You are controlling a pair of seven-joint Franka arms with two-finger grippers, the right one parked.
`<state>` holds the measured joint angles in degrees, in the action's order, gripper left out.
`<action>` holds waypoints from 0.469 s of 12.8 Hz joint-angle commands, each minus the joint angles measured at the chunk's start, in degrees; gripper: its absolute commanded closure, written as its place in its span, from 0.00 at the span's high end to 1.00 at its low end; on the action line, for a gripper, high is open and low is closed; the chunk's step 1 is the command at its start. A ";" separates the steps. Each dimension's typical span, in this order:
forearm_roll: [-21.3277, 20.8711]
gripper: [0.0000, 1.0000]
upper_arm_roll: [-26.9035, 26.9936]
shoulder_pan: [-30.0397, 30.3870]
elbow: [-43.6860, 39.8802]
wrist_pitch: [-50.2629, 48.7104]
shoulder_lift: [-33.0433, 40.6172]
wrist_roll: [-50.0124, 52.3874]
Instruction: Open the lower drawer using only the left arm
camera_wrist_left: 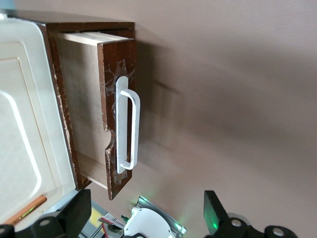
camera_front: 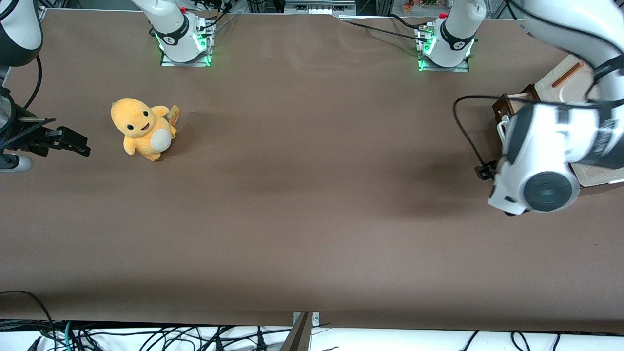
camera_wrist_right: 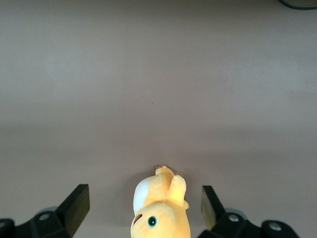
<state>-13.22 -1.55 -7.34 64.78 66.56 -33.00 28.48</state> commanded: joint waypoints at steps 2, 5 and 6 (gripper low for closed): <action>9.16 1.00 -0.47 5.22 -0.18 2.78 4.17 -7.30; 10.32 1.00 -0.29 6.02 -0.01 5.50 4.52 -11.84; 11.02 1.00 -0.47 7.50 -0.09 6.21 4.78 -15.87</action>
<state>-4.09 -1.58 -1.48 64.24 71.38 -29.12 18.17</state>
